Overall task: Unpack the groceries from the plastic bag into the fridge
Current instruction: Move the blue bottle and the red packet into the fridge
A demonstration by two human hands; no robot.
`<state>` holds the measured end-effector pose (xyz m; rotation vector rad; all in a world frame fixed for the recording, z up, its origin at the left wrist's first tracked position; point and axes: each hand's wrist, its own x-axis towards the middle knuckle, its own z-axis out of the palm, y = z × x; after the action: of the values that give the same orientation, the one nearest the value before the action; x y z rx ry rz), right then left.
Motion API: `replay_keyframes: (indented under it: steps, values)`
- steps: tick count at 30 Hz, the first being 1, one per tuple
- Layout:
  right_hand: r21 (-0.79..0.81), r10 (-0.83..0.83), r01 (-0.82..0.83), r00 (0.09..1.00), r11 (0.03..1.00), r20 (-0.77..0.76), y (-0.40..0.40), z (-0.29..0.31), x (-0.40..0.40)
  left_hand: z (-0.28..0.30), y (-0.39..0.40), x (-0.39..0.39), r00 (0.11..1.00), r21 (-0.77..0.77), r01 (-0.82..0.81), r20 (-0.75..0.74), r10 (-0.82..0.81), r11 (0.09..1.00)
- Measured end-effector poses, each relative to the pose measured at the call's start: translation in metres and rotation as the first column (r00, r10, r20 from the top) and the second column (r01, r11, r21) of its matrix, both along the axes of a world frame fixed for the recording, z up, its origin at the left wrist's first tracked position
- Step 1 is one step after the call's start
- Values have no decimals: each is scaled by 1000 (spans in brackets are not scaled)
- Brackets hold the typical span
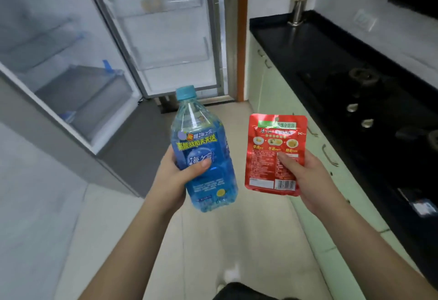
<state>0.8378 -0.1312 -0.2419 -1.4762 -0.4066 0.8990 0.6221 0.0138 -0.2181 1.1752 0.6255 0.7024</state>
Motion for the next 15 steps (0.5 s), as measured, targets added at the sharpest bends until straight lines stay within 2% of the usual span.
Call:
replay_keyframes:
  steps: [7,15]
  values:
    - [12,211,-212,977,977,31,96,13,-54,8,49,-81,976,14,-215,34,215,976]
    - [-2,398,-399,916,917,51,185,13,-72,10,95,-111,929,-1,-368,40,368,930]
